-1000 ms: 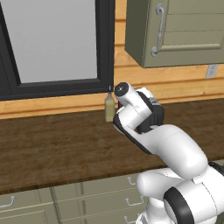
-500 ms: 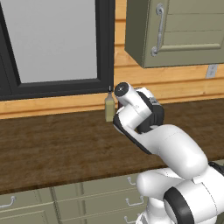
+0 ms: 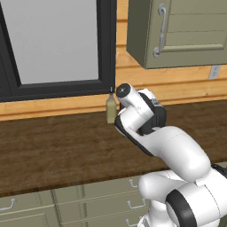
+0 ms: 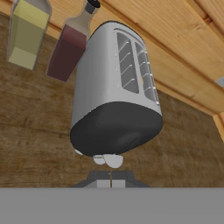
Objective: Start the toaster. Once the lever pops up, take the bread to the plate on the dining counter.
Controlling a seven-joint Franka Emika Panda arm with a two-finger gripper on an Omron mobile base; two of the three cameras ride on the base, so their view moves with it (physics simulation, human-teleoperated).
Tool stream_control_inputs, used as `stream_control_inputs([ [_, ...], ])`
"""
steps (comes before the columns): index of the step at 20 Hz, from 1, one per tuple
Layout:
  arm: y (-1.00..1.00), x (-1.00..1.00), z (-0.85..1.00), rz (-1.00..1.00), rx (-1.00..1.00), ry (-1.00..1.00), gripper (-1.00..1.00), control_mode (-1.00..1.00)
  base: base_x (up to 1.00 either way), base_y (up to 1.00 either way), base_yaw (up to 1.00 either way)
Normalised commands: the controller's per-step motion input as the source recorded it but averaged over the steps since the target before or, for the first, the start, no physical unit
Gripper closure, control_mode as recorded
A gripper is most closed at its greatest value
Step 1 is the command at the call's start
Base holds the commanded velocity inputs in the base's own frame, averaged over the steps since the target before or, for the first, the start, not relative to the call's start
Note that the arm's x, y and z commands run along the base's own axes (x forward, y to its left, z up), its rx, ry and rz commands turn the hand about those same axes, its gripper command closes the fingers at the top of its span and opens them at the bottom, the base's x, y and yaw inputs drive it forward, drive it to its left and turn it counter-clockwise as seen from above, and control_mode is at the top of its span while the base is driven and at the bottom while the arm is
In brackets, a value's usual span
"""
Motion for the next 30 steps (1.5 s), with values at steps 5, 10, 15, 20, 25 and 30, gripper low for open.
stream_control_inputs([
  [5,0.00,0.00,0.00,0.00,0.00,0.00,1.00,-1.00,0.00,0.00,0.00],
  [10,0.00,0.00,0.00,0.00,0.00,0.00,1.00,-1.00,0.00,0.00,0.00],
  [15,0.00,0.00,0.00,0.00,0.00,0.00,1.00,-1.00,0.00,0.00,0.00],
  [20,0.00,0.00,0.00,0.00,0.00,0.00,1.00,-1.00,0.00,0.00,0.00],
  [25,0.00,0.00,0.00,0.00,0.00,0.00,1.00,-1.00,0.00,0.00,0.00],
  [30,0.00,0.00,0.00,0.00,0.00,0.00,1.00,-1.00,0.00,0.00,0.00],
])
